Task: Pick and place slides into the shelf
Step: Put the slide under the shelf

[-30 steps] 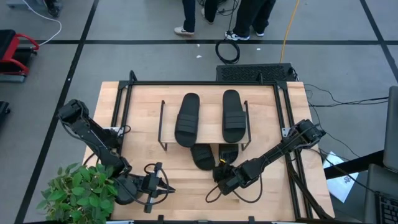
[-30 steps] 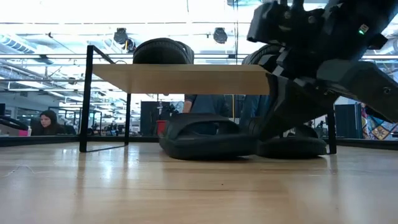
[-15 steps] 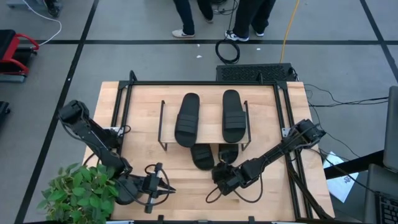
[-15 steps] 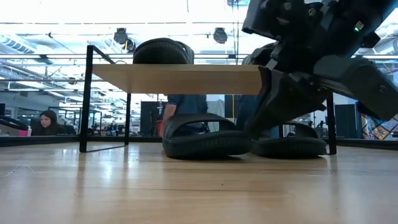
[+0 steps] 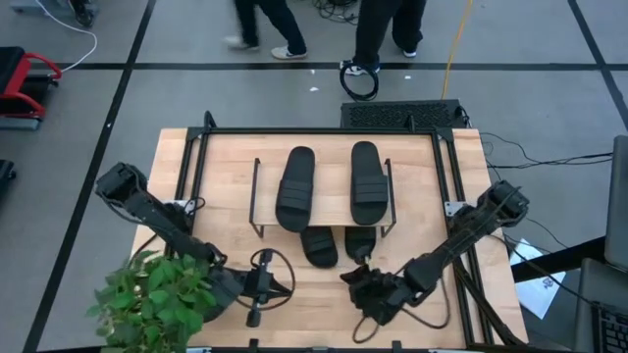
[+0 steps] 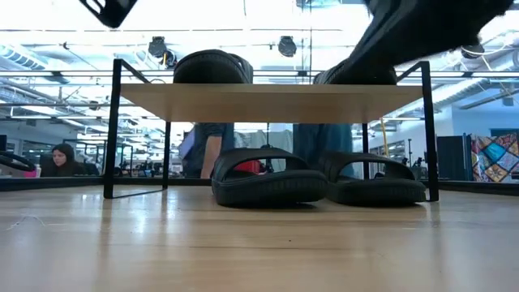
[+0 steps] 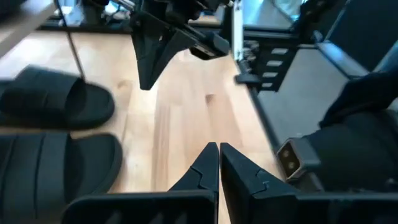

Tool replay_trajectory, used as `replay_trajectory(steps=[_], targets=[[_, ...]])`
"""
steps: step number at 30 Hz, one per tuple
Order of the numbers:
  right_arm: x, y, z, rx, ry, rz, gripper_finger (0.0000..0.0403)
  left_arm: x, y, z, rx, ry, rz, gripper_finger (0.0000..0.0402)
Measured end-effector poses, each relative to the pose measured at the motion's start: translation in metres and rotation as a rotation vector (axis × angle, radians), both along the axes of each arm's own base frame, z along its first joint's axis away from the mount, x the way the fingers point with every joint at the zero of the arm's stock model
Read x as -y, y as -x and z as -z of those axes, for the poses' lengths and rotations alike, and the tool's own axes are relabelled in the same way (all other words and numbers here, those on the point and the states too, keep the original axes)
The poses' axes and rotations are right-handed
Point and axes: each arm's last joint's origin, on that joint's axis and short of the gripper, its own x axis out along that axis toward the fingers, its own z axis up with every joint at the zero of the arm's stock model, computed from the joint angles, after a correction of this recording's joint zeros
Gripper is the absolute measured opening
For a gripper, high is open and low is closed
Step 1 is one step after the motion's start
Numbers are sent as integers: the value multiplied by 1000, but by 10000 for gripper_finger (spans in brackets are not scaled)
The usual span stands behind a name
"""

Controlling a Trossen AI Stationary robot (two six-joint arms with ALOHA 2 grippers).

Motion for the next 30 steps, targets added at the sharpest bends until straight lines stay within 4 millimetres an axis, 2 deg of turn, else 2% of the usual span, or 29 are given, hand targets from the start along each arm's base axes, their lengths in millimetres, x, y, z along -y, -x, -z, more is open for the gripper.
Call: replay_trajectory(steps=[3,8,15,23,26,30], targets=[[-1,13,-7,54,1,-13,0,-3,4,-12,33,-5,17,14],[3,37,-17,140,-65,-46,0,-8,8,-22,55,-43,31,6],[11,67,-28,316,-178,-129,0,-19,8,-23,46,-128,-52,3],[26,86,-48,408,-215,-164,0,-54,-11,-14,-31,-184,-237,3],[30,90,-58,441,-205,-188,0,-64,-22,-6,-79,-179,-177,1],[34,93,-66,459,-191,-203,0,-71,-38,-2,-65,-105,-15,4]])
